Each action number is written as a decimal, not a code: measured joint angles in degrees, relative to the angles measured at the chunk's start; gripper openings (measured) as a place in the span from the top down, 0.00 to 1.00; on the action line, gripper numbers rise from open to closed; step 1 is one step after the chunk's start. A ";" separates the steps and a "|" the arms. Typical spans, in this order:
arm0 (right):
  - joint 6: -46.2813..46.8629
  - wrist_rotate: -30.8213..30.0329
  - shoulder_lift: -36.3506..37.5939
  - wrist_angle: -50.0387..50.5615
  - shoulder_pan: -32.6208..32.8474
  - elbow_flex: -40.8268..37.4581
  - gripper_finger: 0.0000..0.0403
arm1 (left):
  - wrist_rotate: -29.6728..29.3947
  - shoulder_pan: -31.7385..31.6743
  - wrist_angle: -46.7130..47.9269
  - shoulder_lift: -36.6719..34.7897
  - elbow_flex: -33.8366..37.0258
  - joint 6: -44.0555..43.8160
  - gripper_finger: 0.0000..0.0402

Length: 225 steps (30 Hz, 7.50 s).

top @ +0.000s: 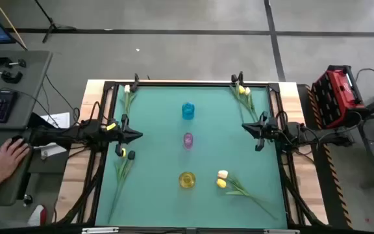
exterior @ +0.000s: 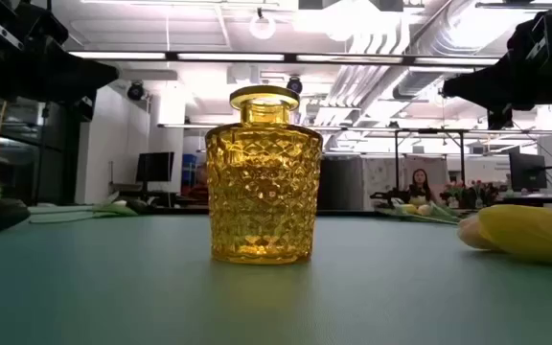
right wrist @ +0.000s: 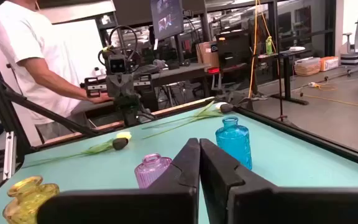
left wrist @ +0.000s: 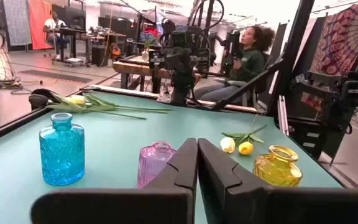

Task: Sort flowers into vase by color

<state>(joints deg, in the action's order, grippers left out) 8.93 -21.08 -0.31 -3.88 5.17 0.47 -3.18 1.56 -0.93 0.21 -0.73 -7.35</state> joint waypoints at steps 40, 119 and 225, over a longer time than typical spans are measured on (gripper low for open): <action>0.00 0.01 0.01 0.00 0.00 0.01 1.00 | 0.00 0.00 -0.01 0.00 0.01 0.00 1.00; 0.00 0.00 0.02 -0.02 0.00 0.02 1.00 | -0.01 -0.01 0.00 0.00 0.00 0.00 1.00; 13.94 15.59 -80.49 46.27 -54.16 55.22 0.61 | 0.00 0.00 0.00 0.00 0.00 0.00 1.00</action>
<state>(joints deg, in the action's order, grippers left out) 22.87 -5.48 -80.81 42.39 -48.99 55.69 -3.18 1.56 -0.93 0.21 -0.73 -7.35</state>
